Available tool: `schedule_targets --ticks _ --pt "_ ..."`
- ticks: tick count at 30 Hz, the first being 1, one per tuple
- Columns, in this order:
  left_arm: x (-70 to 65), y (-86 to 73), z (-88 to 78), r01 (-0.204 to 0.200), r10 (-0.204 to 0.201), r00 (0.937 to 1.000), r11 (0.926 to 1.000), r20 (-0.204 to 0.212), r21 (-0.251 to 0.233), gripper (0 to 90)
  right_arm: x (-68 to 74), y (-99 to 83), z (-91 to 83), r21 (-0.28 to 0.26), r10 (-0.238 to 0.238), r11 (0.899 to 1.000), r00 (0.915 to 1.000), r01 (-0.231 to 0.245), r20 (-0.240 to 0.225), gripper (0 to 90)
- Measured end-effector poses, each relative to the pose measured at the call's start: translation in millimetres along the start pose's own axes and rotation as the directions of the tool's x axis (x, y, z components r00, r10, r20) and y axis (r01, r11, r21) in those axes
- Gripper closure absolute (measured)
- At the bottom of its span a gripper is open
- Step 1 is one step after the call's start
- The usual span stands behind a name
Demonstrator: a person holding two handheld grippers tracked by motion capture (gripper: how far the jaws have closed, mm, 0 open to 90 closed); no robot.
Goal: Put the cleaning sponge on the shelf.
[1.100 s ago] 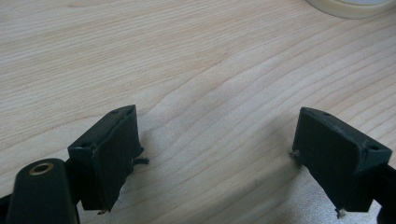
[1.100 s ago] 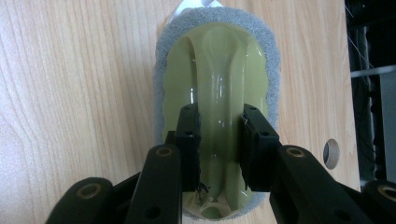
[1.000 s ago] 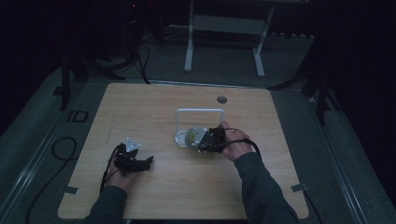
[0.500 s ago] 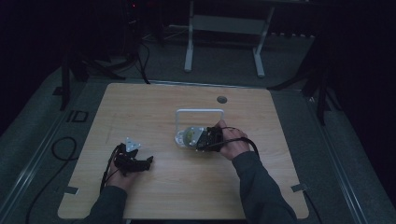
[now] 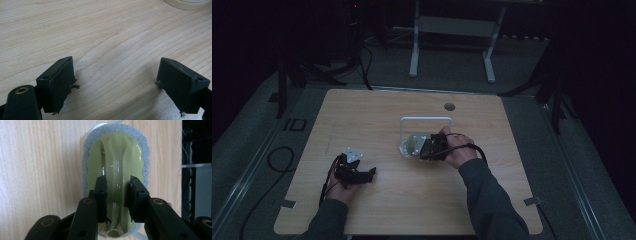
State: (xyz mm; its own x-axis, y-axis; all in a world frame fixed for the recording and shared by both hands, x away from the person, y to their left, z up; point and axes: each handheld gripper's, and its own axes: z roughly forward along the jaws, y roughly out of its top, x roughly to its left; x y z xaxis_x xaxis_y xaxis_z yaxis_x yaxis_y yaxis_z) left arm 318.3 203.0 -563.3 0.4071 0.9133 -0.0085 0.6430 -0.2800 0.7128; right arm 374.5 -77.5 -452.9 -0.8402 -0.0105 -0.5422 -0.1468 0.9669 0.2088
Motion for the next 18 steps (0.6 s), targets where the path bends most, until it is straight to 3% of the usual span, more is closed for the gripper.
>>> schedule_targets --ticks 8,18 --pt "0.0 0.0 0.2 0.0 0.0 1.0 1.0 0.0 -0.001 14.6 -3.0 3.8 6.6 -0.001 -0.042 0.999 0.999 0.042 -0.013 71.5" --pt "0.0 0.1 0.2 0.0 0.0 1.0 1.0 0.0 -0.001 14.6 -3.7 1.7 12.6 0.007 -0.044 0.999 0.9988 0.044 -0.023 71.5"
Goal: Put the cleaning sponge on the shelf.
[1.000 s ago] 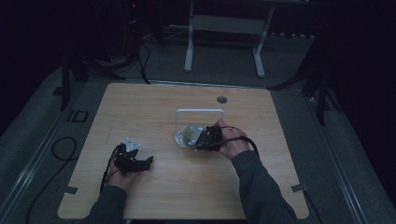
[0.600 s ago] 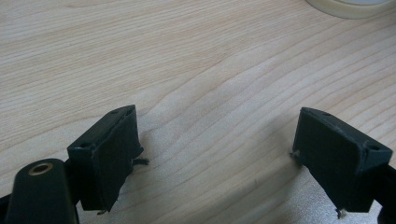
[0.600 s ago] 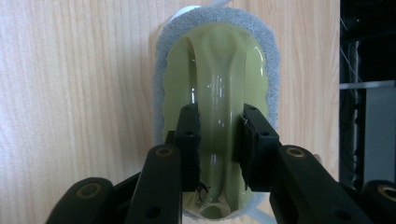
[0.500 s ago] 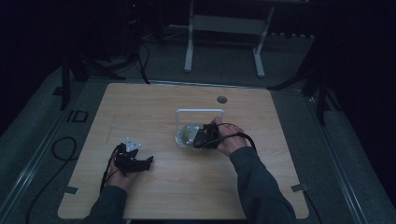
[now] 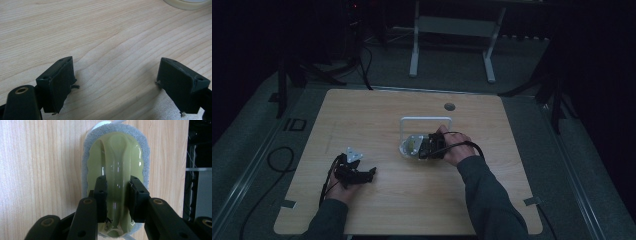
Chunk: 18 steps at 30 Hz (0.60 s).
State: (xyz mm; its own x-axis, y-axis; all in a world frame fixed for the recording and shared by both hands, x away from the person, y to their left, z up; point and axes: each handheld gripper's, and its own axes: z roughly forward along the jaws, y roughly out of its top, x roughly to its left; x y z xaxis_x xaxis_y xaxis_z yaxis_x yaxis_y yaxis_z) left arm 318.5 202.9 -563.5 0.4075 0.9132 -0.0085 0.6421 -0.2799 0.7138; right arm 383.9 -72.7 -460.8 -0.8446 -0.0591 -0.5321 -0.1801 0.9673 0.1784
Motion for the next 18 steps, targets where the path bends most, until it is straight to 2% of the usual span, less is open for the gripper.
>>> schedule_targets --ticks 18 --pt "0.0 0.0 0.0 0.0 0.0 1.0 1.0 0.0 0.0 14.6 -2.1 -1.3 7.8 0.007 0.01 1.0 0.9999 -0.01 -0.012 71.4"
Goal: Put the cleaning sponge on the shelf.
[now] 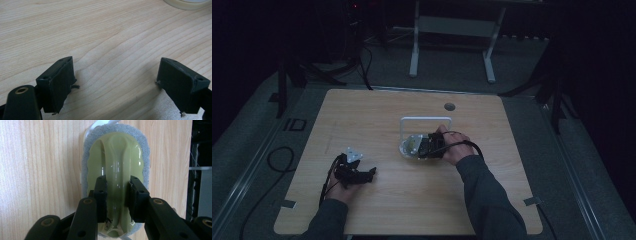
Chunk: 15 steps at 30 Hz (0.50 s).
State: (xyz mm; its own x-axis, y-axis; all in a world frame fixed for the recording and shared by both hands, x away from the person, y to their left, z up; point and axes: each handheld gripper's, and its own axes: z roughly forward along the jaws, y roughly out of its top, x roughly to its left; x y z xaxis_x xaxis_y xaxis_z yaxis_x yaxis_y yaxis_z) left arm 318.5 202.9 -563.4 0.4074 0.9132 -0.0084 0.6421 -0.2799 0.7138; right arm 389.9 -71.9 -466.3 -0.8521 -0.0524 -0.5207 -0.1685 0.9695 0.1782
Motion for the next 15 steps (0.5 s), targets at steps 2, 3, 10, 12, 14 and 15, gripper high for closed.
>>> schedule_targets --ticks 2,3,10,12,14,15 --pt "0.0 0.0 0.0 0.0 0.0 1.0 1.0 0.0 0.0 14.6 -0.1 -0.3 0.1 0.001 0.004 1.0 1.0 -0.004 -0.001 71.5" --pt "0.0 0.0 0.0 0.0 0.0 1.0 1.0 0.0 0.0 14.6 -0.1 -0.2 0.1 0.0 0.004 1.0 1.0 -0.004 -0.001 71.5" --pt "0.0 0.0 0.0 0.0 0.0 1.0 1.0 0.0 0.0 14.6 0.9 1.2 4.0 0.0 -0.004 1.0 1.0 0.004 -0.004 71.5" --pt "0.0 0.0 0.0 0.0 0.0 1.0 1.0 0.0 0.0 14.6 0.4 1.8 4.9 -0.005 -0.009 1.0 0.9999 0.009 -0.007 71.5" --pt "0.0 0.0 0.0 0.0 0.0 1.0 1.0 0.0 0.0 14.6 0.8 2.7 5.6 -0.006 -0.011 1.0 0.9999 0.011 -0.007 71.5" --pt "0.0 0.0 0.0 0.0 0.0 1.0 1.0 0.0 0.0 14.6 1.0 3.2 6.0 -0.007 -0.011 1.0 0.9999 0.011 -0.006 71.5"
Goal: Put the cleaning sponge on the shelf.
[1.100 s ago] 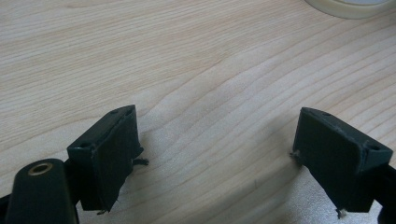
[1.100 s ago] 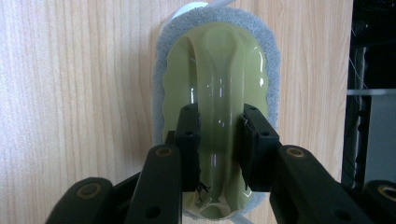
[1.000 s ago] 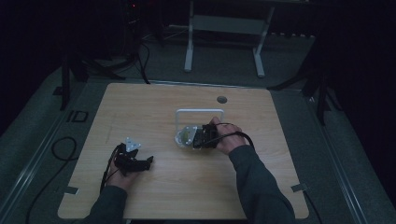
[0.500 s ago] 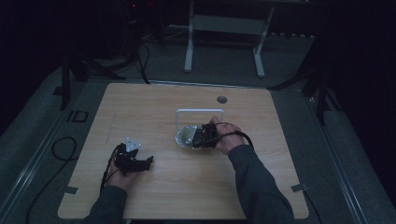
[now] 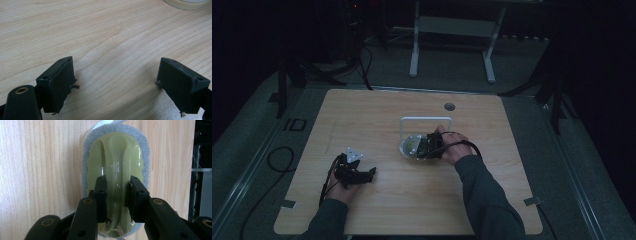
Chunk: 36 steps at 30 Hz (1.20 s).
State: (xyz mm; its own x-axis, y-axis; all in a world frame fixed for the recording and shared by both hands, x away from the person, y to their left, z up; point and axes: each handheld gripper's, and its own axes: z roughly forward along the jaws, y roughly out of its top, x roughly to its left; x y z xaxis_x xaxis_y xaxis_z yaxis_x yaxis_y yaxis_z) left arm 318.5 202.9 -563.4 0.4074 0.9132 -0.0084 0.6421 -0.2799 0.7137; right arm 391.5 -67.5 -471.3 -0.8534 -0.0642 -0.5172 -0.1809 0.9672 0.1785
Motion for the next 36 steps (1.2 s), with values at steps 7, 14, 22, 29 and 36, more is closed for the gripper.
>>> schedule_targets --ticks 7,14,22,29,36 --pt "0.0 0.0 0.0 0.0 0.0 1.0 1.0 0.0 0.0 14.6 -1.4 1.1 1.8 -0.001 -0.005 1.0 1.0 0.005 -0.002 71.4" --pt "0.0 0.0 0.0 0.0 0.0 1.0 1.0 0.0 0.0 14.6 -2.3 0.6 2.7 -0.003 -0.001 1.0 1.0 0.001 0.0 71.3" --pt "0.0 0.0 0.0 0.0 0.0 1.0 1.0 0.0 0.0 14.6 -2.8 -0.3 4.7 0.003 0.003 1.0 0.9999 -0.003 0.012 71.1" --pt "0.0 0.0 0.0 0.0 0.0 1.0 1.0 0.0 0.0 14.6 -1.8 -0.7 9.0 0.023 -0.009 1.0 0.9993 0.008 0.037 70.9" --pt "0.0 0.0 0.0 0.0 0.0 1.0 1.0 0.0 0.0 14.6 -0.8 0.9 11.1 0.024 -0.013 1.0 0.9985 0.012 0.052 71.3"
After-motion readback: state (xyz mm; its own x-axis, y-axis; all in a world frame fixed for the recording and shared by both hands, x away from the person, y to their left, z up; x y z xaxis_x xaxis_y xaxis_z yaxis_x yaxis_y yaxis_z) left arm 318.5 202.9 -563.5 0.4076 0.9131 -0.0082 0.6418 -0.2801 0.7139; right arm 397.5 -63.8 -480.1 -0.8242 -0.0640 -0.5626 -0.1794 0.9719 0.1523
